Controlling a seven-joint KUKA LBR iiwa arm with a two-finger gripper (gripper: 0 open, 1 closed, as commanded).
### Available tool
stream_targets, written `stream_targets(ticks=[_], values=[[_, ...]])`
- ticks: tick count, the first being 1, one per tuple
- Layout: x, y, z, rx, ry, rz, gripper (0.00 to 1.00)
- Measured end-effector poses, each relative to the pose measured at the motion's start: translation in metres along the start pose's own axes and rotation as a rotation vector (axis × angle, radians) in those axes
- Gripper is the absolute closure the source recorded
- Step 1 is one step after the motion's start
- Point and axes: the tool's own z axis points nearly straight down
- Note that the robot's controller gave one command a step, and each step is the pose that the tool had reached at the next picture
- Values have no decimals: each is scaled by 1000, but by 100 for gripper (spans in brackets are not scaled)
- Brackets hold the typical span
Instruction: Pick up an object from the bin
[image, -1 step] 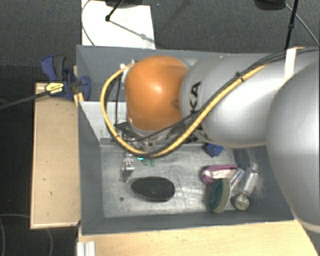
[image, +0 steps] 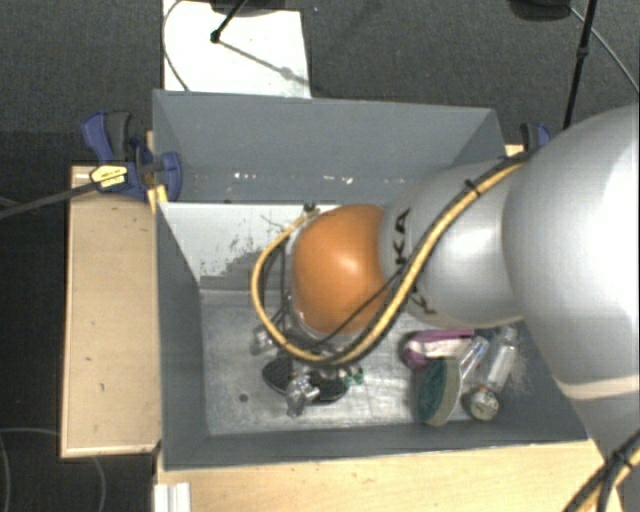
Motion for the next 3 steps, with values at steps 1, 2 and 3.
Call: stream_targets(ticks=[1, 2, 3], values=[[21, -25, 20, 0, -6, -174, 0], [19, -24, 18, -1, -12, -168, 100], [16, -104, -205, 6, -14, -326, 100]])
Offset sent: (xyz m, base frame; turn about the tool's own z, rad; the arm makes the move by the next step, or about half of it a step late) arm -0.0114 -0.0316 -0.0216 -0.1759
